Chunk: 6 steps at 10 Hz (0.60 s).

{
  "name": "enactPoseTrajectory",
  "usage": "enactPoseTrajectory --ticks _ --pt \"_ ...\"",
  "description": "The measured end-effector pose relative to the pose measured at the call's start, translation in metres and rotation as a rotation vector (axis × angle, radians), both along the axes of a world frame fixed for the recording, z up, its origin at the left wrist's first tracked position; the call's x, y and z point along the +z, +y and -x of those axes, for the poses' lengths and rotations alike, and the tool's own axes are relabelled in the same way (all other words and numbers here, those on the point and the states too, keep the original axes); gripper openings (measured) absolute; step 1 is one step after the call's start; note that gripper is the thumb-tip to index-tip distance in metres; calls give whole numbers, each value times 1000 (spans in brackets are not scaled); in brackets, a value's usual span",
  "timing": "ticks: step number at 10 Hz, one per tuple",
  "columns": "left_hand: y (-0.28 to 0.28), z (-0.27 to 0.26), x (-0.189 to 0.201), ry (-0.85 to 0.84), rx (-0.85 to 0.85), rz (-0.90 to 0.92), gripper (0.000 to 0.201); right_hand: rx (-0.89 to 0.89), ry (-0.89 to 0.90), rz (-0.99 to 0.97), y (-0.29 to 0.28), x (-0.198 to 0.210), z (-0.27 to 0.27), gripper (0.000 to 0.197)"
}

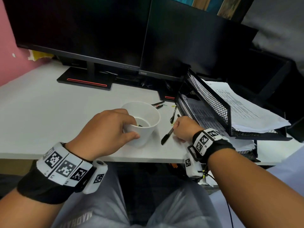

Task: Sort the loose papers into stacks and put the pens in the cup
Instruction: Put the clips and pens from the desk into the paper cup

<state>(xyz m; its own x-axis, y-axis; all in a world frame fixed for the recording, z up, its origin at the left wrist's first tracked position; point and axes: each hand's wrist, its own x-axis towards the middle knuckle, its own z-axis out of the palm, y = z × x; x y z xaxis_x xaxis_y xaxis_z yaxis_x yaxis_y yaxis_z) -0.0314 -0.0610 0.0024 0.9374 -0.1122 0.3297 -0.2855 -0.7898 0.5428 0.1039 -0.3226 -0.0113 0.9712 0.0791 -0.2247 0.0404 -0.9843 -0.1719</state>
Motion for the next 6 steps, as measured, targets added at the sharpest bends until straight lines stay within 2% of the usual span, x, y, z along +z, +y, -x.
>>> enactPoseTrajectory --ticks 1,2,3,4,6 --pt "3 -1 1 4 13 2 18 -32 -12 -24 -3 5 -18 27" --pt "4 -1 1 3 16 5 18 -76 -59 35 -4 10 -35 38" --pt "5 -2 1 1 10 1 19 -110 -142 64 1 5 -46 18" --pt "5 -2 1 -1 3 -8 20 -65 -143 165 6 -3 -54 28" --pt "9 -4 1 -9 10 -2 22 8 -107 271 11 -5 -57 30"
